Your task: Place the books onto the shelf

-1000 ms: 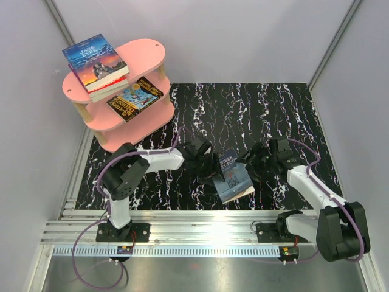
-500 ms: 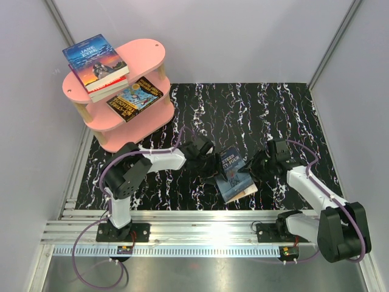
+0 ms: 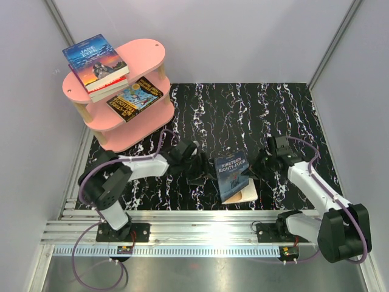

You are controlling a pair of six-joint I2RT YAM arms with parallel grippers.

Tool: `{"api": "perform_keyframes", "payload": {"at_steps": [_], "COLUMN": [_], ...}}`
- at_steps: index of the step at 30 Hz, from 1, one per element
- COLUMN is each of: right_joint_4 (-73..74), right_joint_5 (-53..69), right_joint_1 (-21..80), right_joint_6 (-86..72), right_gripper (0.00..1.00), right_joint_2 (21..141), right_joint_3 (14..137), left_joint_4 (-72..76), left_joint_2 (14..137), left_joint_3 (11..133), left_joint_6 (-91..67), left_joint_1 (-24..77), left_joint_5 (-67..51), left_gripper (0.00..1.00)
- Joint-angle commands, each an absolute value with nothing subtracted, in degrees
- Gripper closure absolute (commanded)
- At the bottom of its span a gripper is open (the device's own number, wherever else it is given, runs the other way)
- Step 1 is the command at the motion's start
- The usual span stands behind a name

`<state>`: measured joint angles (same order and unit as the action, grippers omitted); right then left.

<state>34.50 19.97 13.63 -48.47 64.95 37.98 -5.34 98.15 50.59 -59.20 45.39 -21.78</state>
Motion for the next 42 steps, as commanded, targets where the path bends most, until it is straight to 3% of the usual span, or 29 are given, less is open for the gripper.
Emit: {"api": "perform_keyframes", "payload": {"at_steps": [1,16,21,27,30,36,42], "right_joint_4": [37.09,19.08,13.63,14.33,11.61,5.73,-13.86], "right_joint_5": [21.88,36.82,38.41,38.41,38.76,39.37,39.29], "right_joint_1": [14.15,14.15,14.06,14.06,14.06,14.15,14.06], "right_joint_6": [-50.35,-69.95,-75.40,-76.64,-79.62,-85.15,-97.98], "right_gripper": [1.00,1.00,1.00,1.00,1.00,1.00,1.00], "right_joint_2": [63.19,59.33,59.32,61.52,61.35,57.58,52.30], "right_joint_3": [46.30,37.79,40.42,46.67,45.36,36.84,18.31], "left_joint_4": [4.37,48.75,53.17,47.46,54.10,73.70,82.60], "left_joint_2": [92.82,102.29,105.91,103.80,106.25,113.80,119.35], "left_joint_3": [44.92,37.26,37.53,37.00,36.57,36.38,37.62], "left_joint_6": [-61.96,-80.58,-82.79,-79.37,-82.34,-93.77,-99.40], "left_joint_1": [42.72,43.15,44.03,43.51,43.42,42.80,42.98], "left_joint_5": [-20.74,-29.09,-29.18,-28.39,-28.65,-27.07,-25.75], "left_gripper": [0.31,0.32,0.34,0.35,0.35,0.40,0.45]}}
